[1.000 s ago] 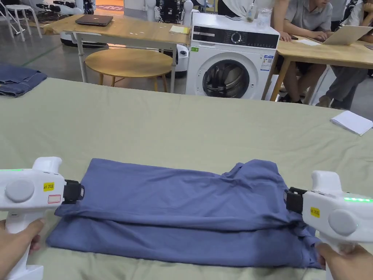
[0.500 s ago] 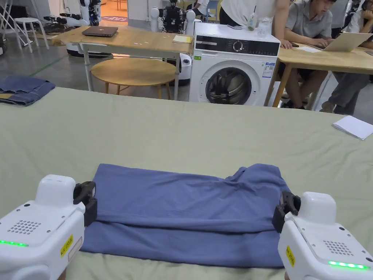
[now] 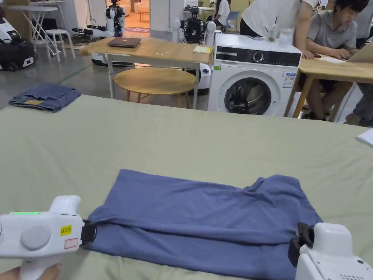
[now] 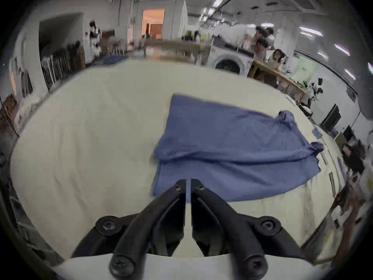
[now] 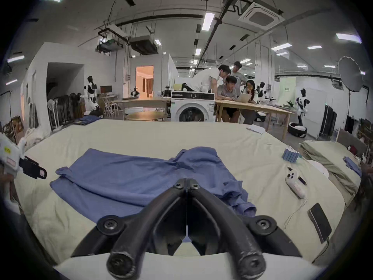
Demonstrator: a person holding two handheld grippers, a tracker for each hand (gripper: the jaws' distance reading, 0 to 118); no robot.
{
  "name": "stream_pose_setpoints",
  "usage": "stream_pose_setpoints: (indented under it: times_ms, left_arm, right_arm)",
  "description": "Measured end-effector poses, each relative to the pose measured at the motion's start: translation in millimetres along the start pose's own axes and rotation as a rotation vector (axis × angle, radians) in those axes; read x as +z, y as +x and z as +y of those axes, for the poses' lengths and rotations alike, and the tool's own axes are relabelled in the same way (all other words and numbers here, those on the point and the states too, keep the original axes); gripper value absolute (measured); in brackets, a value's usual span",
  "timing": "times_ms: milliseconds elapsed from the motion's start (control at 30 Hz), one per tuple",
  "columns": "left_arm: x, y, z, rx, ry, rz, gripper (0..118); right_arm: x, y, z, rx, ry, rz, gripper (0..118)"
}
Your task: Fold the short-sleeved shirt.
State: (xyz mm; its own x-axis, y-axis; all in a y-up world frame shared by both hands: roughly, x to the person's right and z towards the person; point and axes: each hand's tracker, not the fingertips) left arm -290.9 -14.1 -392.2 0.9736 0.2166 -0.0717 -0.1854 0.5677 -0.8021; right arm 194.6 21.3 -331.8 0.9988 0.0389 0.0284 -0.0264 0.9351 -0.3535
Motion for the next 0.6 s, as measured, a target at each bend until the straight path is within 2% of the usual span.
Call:
stream_pose_setpoints:
  times_ms: [133, 167, 233, 300, 433, 500, 533, 600]
  left_arm:
    - [-23, -12, 15, 0.042, -0.067, 0.055, 23]
    - [-30, -13, 17, 0.049, -0.094, 0.1, 35]
    - [-41, -10, 15, 0.041, -0.163, 0.099, 46]
    - [-52, -7, 8, 0.067, -0.233, 0.132, 47]
    - [-57, -1, 7, 0.043, -0.171, 0.185, 47]
    - [-59, 3, 7, 0.011, -0.174, 0.209, 41]
    - [-59, 7, 6, -0.011, -0.177, 0.205, 34]
    - [-57, 14, 6, -0.059, -0.179, 0.167, 5]
  right_arm:
    - [1, 5, -5, -0.002, -0.031, -0.005, 0]
    - [2, 6, -7, 0.0, -0.038, -0.011, 0]
    - [0, 8, -9, 0.008, -0.062, -0.026, 0]
    - [0, 11, -12, 0.007, -0.077, -0.029, 0]
    - [-3, 18, -19, 0.006, -0.113, -0.044, 0]
    - [-5, 22, -22, -0.003, -0.133, -0.045, 0]
    - [-6, 24, -24, -0.007, -0.143, -0.048, 0]
    - [-8, 29, -26, -0.015, -0.161, -0.049, 0]
